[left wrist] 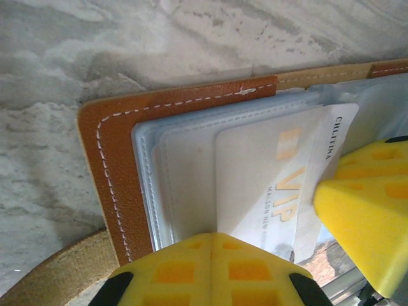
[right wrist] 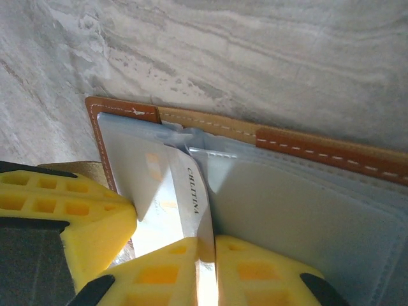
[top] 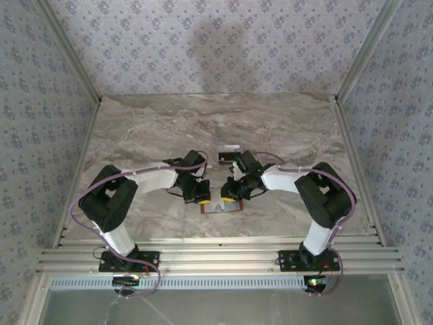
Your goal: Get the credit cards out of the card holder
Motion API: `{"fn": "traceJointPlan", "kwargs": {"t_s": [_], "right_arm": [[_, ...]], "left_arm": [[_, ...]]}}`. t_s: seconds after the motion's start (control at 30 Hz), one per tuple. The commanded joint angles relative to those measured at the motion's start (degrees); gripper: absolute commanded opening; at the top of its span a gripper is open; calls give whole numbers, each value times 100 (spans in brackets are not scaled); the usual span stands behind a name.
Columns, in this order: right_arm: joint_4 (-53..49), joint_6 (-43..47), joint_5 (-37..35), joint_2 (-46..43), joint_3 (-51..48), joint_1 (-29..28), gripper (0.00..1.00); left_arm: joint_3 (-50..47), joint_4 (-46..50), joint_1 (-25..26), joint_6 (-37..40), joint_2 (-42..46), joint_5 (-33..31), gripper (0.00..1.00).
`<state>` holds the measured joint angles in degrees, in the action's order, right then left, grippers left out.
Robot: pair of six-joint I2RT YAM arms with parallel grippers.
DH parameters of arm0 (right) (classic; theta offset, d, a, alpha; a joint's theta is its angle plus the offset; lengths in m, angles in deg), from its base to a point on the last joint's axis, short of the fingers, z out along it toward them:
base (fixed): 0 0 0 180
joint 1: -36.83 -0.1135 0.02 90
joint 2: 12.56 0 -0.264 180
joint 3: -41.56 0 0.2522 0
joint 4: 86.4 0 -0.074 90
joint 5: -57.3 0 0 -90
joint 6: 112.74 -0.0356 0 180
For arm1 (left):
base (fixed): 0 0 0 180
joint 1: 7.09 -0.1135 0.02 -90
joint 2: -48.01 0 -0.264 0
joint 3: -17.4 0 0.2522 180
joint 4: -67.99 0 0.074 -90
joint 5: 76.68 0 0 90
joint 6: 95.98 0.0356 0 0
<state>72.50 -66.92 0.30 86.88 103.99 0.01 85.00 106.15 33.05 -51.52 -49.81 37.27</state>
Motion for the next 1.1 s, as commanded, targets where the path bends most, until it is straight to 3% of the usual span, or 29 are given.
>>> {"fn": "traceJointPlan", "kwargs": {"t_s": [0.0,1.07], "right_arm": [[55,-31,106,60,-68,26,11],[-1553,744,-520,-722,238,272,3]], "left_arm": [[91,359,23,94,14,-196,6],[56,374,25,106,26,-230,6]]}}
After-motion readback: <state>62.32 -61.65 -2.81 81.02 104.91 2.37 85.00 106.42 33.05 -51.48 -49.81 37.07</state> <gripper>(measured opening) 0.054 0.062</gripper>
